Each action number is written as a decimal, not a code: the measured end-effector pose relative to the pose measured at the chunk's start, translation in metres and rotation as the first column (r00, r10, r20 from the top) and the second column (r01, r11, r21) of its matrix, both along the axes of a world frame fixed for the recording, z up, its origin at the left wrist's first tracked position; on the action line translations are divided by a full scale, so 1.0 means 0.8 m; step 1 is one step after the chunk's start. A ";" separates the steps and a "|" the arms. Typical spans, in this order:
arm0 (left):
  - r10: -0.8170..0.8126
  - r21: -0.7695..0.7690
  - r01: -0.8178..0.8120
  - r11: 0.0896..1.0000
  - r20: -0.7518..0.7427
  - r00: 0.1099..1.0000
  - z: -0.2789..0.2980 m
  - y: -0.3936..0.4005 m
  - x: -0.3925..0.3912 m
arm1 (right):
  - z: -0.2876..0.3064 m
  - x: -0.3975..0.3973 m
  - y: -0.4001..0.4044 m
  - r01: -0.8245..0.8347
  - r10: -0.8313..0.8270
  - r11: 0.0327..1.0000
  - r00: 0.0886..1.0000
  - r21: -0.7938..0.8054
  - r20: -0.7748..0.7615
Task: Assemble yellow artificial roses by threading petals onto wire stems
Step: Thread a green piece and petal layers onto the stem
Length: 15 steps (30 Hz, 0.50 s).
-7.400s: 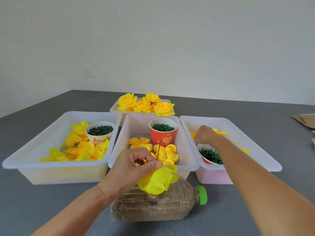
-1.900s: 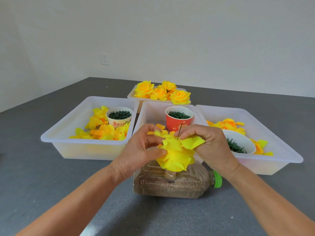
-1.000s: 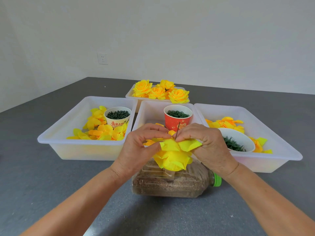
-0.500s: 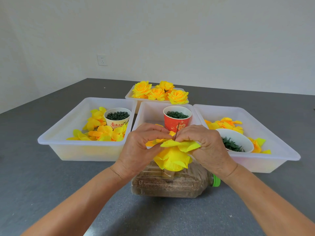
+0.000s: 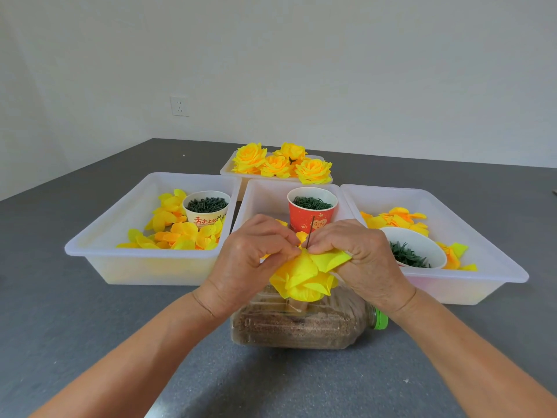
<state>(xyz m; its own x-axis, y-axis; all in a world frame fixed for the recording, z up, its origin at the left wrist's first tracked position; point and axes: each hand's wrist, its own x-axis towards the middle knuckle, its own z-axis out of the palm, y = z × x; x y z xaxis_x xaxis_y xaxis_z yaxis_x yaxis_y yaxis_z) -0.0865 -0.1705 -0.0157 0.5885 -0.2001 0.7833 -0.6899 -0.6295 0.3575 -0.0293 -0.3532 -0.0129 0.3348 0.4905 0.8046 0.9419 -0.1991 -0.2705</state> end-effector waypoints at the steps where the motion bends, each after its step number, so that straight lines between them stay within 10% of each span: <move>1: 0.004 0.004 -0.004 1.000 0.008 1.000 0.000 0.001 0.001 | 0.001 0.000 0.000 -0.003 0.003 1.000 1.000 0.000 -0.005; 15: 0.031 0.134 -0.049 0.990 0.132 0.991 0.002 0.003 0.006 | -0.003 -0.003 0.002 0.012 -0.013 1.000 0.999 0.016 0.051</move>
<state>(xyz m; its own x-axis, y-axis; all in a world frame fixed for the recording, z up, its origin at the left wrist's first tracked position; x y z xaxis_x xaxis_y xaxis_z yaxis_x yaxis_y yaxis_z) -0.0813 -0.1678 -0.0144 0.4936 -0.2891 0.8202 -0.6979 -0.6944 0.1752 -0.0316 -0.3517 -0.0150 0.2990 0.4734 0.8285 0.9520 -0.2072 -0.2253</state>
